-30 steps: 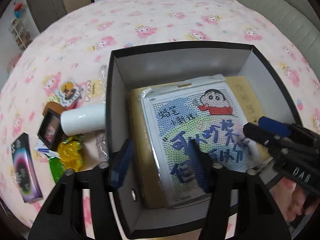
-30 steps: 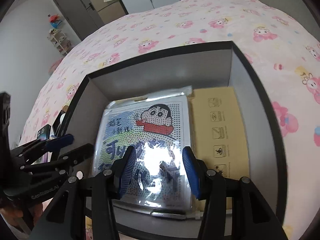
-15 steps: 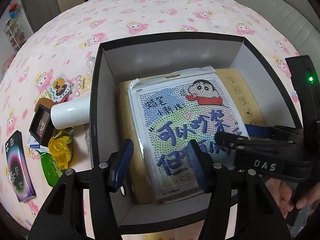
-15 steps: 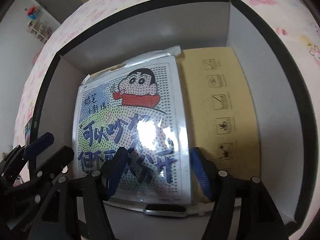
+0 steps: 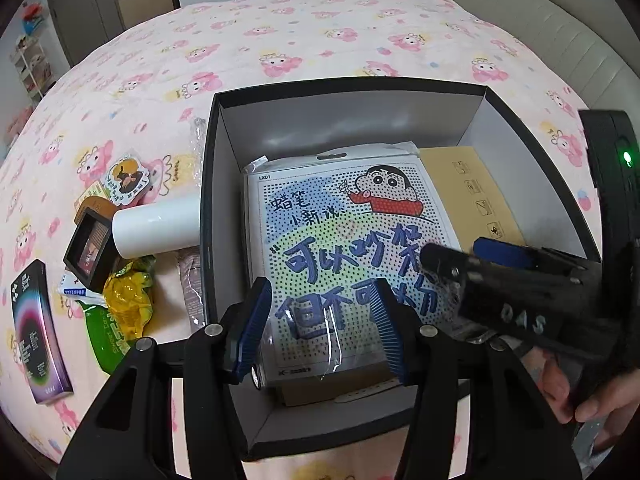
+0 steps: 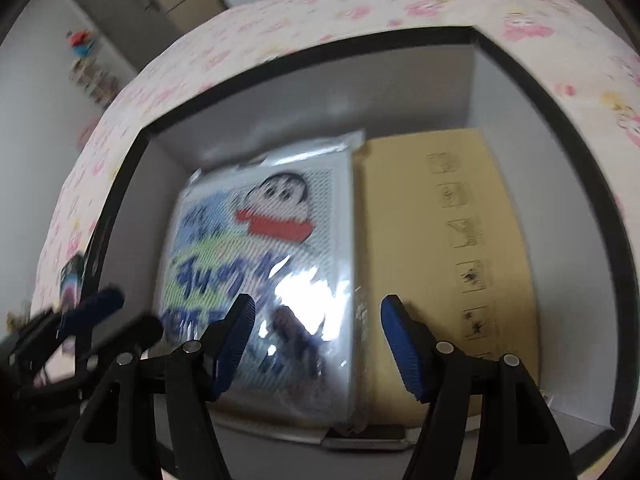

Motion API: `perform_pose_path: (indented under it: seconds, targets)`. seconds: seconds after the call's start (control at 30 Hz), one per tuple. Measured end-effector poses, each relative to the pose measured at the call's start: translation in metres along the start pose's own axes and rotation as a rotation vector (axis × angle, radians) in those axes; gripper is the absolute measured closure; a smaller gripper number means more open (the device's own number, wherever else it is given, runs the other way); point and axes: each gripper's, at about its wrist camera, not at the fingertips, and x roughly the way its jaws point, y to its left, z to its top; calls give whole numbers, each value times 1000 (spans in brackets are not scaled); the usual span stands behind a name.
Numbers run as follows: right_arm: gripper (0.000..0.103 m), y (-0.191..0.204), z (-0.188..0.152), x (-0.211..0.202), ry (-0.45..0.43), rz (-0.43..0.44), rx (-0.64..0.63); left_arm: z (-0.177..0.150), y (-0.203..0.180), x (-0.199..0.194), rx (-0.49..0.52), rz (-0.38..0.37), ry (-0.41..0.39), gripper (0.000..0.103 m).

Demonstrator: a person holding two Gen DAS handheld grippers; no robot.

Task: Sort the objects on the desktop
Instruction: 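Set the kit flat on the cardboard in the box and open both grippers, then withdraw both grippers and move toward the black Smart Devil box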

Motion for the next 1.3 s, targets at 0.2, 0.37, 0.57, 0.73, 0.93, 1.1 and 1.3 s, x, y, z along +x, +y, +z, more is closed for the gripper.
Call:
perform_pose_path:
  seconds: [0.2, 0.37, 0.57, 0.73, 0.93, 1.1, 1.3]
  targets:
    - [42, 9, 4, 7, 53, 68, -14, -4, -2, -1, 17, -1, -4, 52]
    - [42, 4, -2, -7, 25, 79, -16, -5, 0, -4, -2, -10, -14, 52]
    - [42, 10, -15, -55, -117, 15, -60, -10, -6, -34, -8, -10, -78, 46]
    - [42, 19, -23, -94, -194, -3, -73, -15, -13, -74, 28, -5, -154, 46]
    - [42, 37, -47, -129, -279, 12, -96, -33, -18, -118, 83, 5, -213, 44]
    - [42, 45, -70, -153, -307, 45, -92, -54, -19, -148, 106, 4, -252, 43]
    - [42, 57, -99, -172, -336, 61, -93, -81, -16, -171, 125, 17, -271, 42]
